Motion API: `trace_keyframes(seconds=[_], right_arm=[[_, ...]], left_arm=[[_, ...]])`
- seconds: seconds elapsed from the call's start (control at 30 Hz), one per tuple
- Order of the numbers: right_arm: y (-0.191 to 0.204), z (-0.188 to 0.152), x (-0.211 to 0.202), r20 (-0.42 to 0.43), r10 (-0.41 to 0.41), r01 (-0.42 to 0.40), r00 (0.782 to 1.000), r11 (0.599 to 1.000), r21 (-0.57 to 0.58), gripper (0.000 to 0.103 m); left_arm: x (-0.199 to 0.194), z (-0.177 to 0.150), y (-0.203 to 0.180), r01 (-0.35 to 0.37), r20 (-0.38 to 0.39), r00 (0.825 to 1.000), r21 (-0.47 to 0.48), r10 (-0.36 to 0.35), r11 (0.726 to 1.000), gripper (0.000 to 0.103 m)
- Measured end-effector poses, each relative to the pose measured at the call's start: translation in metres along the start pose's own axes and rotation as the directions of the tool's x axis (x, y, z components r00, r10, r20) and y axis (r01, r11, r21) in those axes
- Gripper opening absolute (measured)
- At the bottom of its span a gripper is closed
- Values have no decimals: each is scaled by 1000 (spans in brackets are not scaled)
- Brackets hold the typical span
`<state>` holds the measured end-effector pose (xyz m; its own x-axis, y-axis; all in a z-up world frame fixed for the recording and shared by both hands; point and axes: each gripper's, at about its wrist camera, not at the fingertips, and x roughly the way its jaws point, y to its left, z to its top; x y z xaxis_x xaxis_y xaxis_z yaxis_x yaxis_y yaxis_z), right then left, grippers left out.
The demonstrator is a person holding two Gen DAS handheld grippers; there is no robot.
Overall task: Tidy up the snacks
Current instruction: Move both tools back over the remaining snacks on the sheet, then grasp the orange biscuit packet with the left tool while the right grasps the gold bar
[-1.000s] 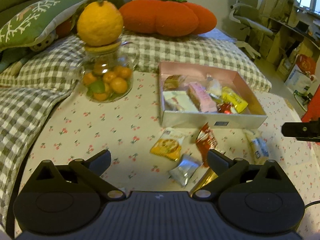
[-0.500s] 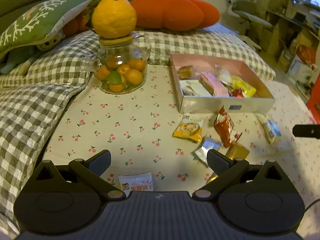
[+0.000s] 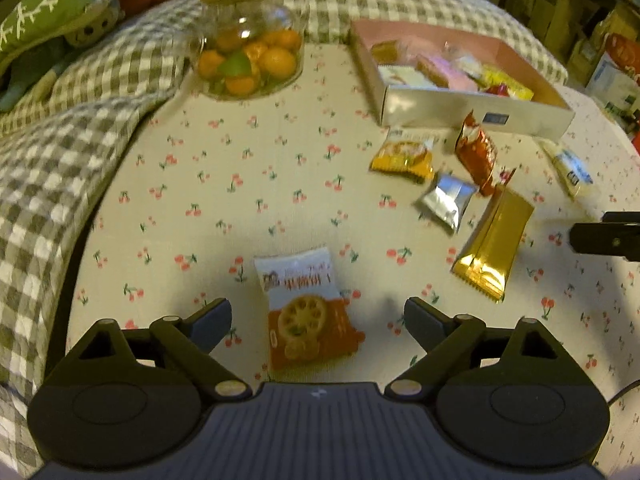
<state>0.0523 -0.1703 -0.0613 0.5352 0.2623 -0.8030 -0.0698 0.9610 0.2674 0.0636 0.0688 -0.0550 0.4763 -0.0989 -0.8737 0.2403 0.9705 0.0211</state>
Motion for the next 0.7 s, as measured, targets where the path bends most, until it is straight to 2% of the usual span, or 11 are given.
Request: trace_keyframes(seconds=[0.13, 0.47, 0.7], right_arm=[[16, -3, 18, -40, 6, -6, 999, 1000, 8, 84], [43, -5, 48, -62, -25, 25, 998, 1000, 1, 84], [56, -9, 58, -13, -99, 98, 995, 993, -62, 85]], left_arm=[[1, -2, 3, 1, -13, 1000, -6, -1, 1000, 91], [8, -10, 13, 12, -52, 999, -30, -13, 999, 86], [12, -14, 14, 13, -66, 998, -16, -14, 1000, 87]])
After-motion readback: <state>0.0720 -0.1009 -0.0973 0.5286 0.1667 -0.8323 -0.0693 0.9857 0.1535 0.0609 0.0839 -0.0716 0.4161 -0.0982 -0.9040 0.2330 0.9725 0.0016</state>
